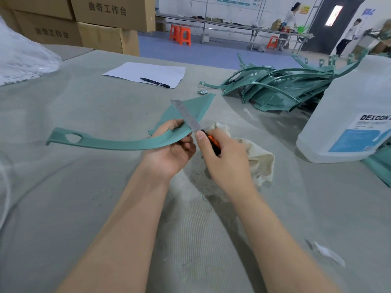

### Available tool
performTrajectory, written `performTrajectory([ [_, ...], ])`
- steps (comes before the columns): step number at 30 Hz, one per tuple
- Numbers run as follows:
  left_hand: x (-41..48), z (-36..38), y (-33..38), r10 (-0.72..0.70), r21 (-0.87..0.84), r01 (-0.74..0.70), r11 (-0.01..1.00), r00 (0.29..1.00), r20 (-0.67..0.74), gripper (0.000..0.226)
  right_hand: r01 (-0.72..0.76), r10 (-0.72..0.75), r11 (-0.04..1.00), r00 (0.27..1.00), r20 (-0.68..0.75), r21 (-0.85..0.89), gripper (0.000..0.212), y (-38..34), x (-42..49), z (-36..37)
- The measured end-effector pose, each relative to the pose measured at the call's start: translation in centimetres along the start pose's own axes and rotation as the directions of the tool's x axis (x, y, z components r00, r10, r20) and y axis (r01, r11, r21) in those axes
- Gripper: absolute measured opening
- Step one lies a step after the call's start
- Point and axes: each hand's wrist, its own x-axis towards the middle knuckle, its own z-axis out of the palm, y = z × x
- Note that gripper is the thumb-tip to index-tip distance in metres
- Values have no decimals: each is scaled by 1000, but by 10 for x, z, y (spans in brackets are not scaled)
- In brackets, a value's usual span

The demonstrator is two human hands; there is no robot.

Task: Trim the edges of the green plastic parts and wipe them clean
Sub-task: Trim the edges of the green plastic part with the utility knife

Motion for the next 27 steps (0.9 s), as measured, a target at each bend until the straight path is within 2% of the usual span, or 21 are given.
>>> performTrajectory([
  [3, -4, -3, 0, 31, -85, -28, 996, 999, 38, 41, 34, -34, 999, 999, 33, 9, 37, -5, -4, 4],
  [8, -9, -4, 2, 42, -198, -42, 979, 999, -3, 14, 86, -94, 994, 988, 126, 69, 42, -10, -8, 6],
  [10, -6, -4, 3, 48, -171, -51, 984, 999, -22, 20, 59, -64, 995, 996, 67, 77, 36, -9, -5, 3],
  [12, -3, -2, 4, 51, -105, -54, 993, 998, -30, 27, -16, 20, 996, 999, -35, 89, 33, -4, 0, -2],
  [14, -3, -1, 2, 38, -83, -40, 996, 999, -23, 27, -84, 88, 995, 993, -78, 58, 35, 3, 6, -8],
  [19, -3, 1, -1, 3, -87, -2, 996, 1000, 13, 22, -117, 117, 993, 992, -40, 2, 33, 8, 6, -8],
  [27, -1, 0, -3, 43, -170, -44, 984, 999, -11, 29, -52, 52, 999, 999, 13, 8, 39, 1, 0, 1],
])
